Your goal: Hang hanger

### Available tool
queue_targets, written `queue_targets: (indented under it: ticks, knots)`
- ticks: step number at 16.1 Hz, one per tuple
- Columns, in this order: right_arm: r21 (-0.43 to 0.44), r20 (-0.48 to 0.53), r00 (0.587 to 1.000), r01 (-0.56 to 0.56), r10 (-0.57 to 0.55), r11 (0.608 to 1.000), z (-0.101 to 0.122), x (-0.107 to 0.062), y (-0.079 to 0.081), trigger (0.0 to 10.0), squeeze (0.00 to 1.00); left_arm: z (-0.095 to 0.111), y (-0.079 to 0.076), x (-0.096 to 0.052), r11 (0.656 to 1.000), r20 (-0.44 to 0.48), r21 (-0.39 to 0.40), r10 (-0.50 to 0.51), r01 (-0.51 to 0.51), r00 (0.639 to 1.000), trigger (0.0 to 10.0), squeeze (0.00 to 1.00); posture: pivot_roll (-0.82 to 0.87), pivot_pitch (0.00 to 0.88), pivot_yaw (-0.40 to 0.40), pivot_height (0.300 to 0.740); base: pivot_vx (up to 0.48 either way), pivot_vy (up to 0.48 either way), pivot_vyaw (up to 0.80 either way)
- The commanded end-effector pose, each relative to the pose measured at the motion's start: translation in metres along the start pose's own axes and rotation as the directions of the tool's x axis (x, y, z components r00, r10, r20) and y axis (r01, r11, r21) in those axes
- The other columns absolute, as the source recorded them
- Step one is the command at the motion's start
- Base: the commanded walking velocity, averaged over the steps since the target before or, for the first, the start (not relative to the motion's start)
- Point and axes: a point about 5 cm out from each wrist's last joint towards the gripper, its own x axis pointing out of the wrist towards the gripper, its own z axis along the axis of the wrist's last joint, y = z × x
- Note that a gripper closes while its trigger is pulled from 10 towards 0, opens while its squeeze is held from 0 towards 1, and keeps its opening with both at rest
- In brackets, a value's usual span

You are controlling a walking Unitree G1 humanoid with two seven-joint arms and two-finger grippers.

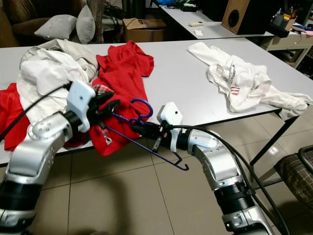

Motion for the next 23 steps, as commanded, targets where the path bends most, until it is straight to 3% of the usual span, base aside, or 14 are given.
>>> queue_targets:
  ticks: [1,3,4,5,6,7,8,10,14,16,17,20,21,23]
  knots:
    - [-0.029,0.036,0.999,0.000,0.001,1.000,0.010,-0.001,-0.004,10.0,0.00,0.001,0.003,0.001,0.999,0.007,-0.044,-0.009,0.009,1.000,10.0,1.00,0.09,0.000,-0.046,0.740,0.000,0.000,0.00]
    - [-0.019,0.034,0.999,-0.003,0.004,1.000,0.010,-0.004,-0.007,10.0,0.00,0.008,0.008,0.003,0.966,0.084,-0.241,-0.077,0.095,0.993,10.0,1.00,0.09,0.000,-0.049,0.740,0.000,0.000,0.00]
    - [-0.017,0.028,1.000,-0.007,0.007,1.000,0.010,-0.005,-0.008,10.0,0.00,0.014,0.008,0.004,0.940,0.122,-0.303,-0.125,0.156,0.985,10.0,0.70,0.09,0.000,-0.049,0.740,0.000,0.000,0.00]
    - [-0.014,0.027,1.000,-0.008,0.009,1.000,0.010,-0.006,-0.008,10.0,0.00,0.018,0.008,0.005,0.928,0.145,-0.329,-0.134,0.175,0.980,10.0,0.11,0.09,0.000,-0.049,0.740,0.000,0.000,0.00]
    - [-0.011,0.023,1.000,-0.008,0.008,1.000,0.009,-0.008,-0.009,10.0,0.00,0.026,0.012,0.005,0.909,0.190,-0.374,-0.120,0.185,0.974,10.0,0.00,0.08,0.000,-0.045,0.740,0.000,0.000,0.00]
    - [-0.010,0.020,1.000,-0.006,0.007,1.000,0.009,-0.009,-0.009,10.0,0.00,0.029,0.024,0.004,0.910,0.195,-0.392,-0.063,0.137,0.979,10.0,0.00,0.08,0.000,-0.041,0.740,0.000,0.000,0.00]
    - [-0.008,0.020,1.000,0.000,0.000,1.000,0.009,-0.012,-0.010,10.0,0.00,0.025,0.044,-0.003,0.951,0.124,-0.308,0.017,0.022,0.992,10.0,0.00,0.08,0.000,-0.038,0.740,0.000,0.000,0.00]
    - [-0.004,0.018,1.000,0.005,-0.005,1.000,0.009,-0.016,-0.012,10.0,0.00,0.026,0.062,-0.013,0.965,0.099,-0.260,0.055,-0.028,0.994,10.0,0.00,0.08,0.000,-0.034,0.740,0.000,0.000,0.00]
    - [-0.001,0.015,1.000,0.004,-0.004,1.000,0.010,-0.026,-0.017,10.0,0.00,0.043,0.079,-0.037,0.991,0.104,-0.068,-0.108,0.115,0.989,10.0,0.00,0.08,0.000,-0.029,0.740,0.000,0.000,0.00]
    - [-0.008,0.006,1.000,-0.020,0.020,1.000,0.010,-0.028,-0.020,10.0,0.00,0.033,0.073,-0.045,0.947,-0.039,0.059,-0.314,0.315,0.949,10.0,0.00,0.08,0.000,-0.025,0.740,0.000,0.000,0.00]
    - [-0.010,0.005,1.000,-0.021,0.021,1.000,0.011,-0.028,-0.021,10.0,0.00,0.026,0.074,-0.047,0.924,-0.111,0.113,-0.354,0.366,0.929,10.0,1.00,0.08,0.000,-0.022,0.740,0.000,0.000,0.00]
    - [-0.014,0.004,1.000,-0.027,0.027,1.000,0.012,-0.026,-0.022,10.0,0.00,0.022,0.073,-0.049,0.877,-0.180,0.191,-0.411,0.441,0.894,10.0,1.00,0.08,0.000,-0.025,0.740,0.000,0.000,0.00]
    - [-0.013,0.003,1.000,-0.029,0.029,0.999,0.012,-0.027,-0.022,10.0,0.00,0.023,0.071,-0.050,0.857,-0.186,0.203,-0.442,0.474,0.878,10.0,0.00,0.07,0.000,-0.026,0.740,0.000,0.000,0.00]
    - [-0.011,0.006,0.999,-0.034,0.034,0.999,0.012,-0.026,-0.022,10.0,0.00,0.015,0.072,-0.053,0.797,-0.292,0.270,-0.467,0.540,0.835,10.0,0.00,0.07,0.000,-0.026,0.740,0.000,0.000,0.00]
